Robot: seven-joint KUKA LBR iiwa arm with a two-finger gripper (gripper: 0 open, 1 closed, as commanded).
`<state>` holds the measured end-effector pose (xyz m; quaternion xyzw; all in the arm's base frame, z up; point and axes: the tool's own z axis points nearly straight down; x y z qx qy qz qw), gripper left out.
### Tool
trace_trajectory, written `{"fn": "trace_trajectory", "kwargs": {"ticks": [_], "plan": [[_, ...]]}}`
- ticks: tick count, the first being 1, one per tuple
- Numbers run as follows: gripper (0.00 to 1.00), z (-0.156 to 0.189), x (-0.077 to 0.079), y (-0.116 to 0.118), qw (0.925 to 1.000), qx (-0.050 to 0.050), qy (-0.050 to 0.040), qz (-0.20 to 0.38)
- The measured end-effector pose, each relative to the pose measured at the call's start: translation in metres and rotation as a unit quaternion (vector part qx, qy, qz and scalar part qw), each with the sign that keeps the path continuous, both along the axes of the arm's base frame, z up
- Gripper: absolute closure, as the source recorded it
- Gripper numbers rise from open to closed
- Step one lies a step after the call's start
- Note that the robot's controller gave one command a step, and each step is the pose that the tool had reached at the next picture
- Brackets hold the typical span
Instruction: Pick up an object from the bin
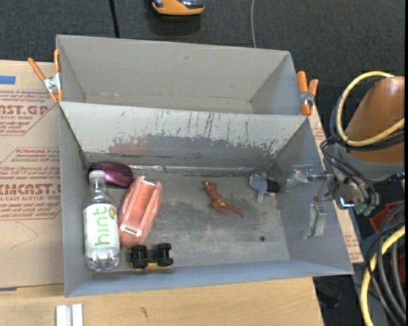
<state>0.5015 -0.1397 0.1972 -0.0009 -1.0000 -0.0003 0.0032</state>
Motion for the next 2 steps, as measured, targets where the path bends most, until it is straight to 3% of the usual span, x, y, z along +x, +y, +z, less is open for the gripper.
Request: {"fn": "trace_trajectory", "kwargs": {"ticks": [1, 2], "plan": [[0.00, 0.004, 0.002, 0.001, 1.0000, -0.001, -0.0041, 0.001], [0.00, 0.013, 0.050, 0.008, 0.9996, -0.001, -0.0041, 0.028]]}}
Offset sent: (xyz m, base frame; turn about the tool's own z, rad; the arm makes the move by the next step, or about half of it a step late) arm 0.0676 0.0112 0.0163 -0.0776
